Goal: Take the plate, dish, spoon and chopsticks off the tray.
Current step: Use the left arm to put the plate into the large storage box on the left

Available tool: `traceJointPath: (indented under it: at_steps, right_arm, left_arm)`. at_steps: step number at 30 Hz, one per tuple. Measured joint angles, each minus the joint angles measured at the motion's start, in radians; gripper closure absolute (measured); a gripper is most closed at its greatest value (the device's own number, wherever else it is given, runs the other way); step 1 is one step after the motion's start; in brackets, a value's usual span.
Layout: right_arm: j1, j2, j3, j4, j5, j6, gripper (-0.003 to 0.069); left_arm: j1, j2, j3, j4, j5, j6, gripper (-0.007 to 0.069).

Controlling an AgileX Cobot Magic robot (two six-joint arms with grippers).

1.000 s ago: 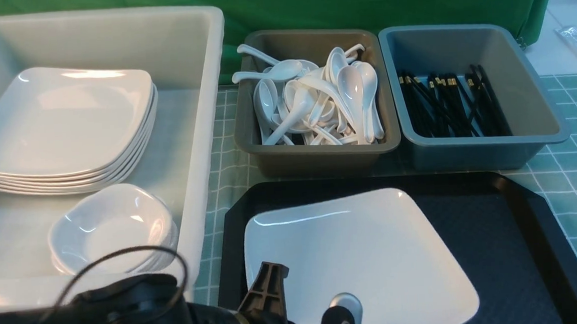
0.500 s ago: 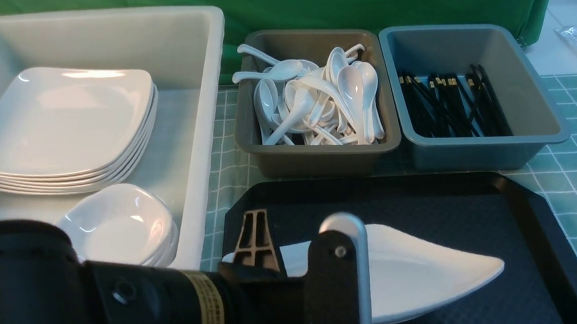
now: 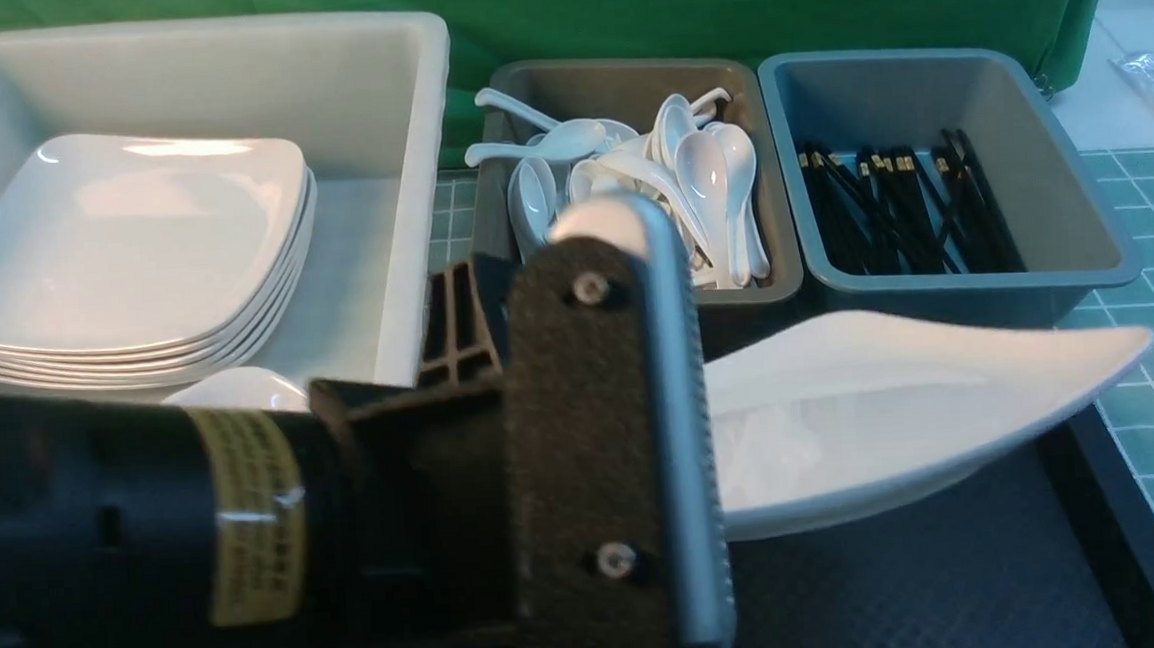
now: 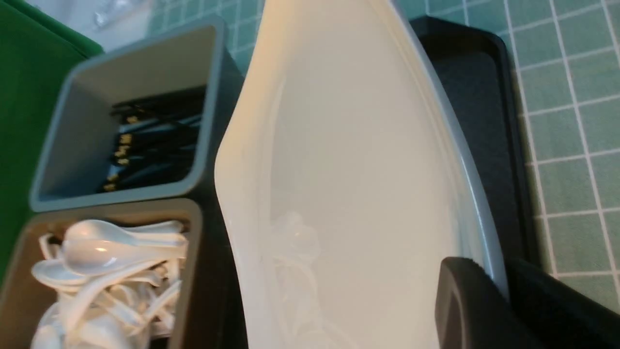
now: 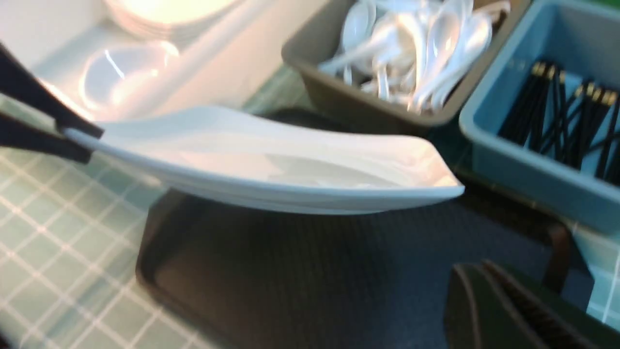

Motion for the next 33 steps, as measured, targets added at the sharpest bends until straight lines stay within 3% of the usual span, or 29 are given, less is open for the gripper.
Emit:
traceJointPath:
  at_steps: [3,9,14,20,24,33]
  right_arm:
    - [0.0,0.024,0.0,-0.058,-0.007,0.037,0.0638]
    - [0.0,0.117,-0.049,-0.088,-0.043,0.032,0.0638]
    - [0.0,0.206,-0.104,-0.091,-0.055,-0.027,0.0638]
    - [0.0,0.297,-0.119,-0.093,-0.089,-0.084,0.0638]
    - [0.0,0.317,-0.119,-0.092,-0.112,-0.106,0.0638]
    - [0.0,0.32,-0.119,-0.083,-0.106,-0.124,0.0638]
  left_arm:
    - [0.04,-0.027,-0.029,0.071,0.01,-0.045,0.0592]
    - [0.227,-0.039,-0.063,0.265,0.03,-0.121,0.0592]
    - [0.473,-0.013,-0.066,0.324,0.038,-0.121,0.0592]
    - [0.793,0.15,-0.067,0.374,0.021,0.002,0.0592]
    - [0.851,0.27,-0.067,0.43,0.017,0.029,0.0592]
    - [0.864,0.438,-0.067,0.56,-0.048,-0.004,0.0591]
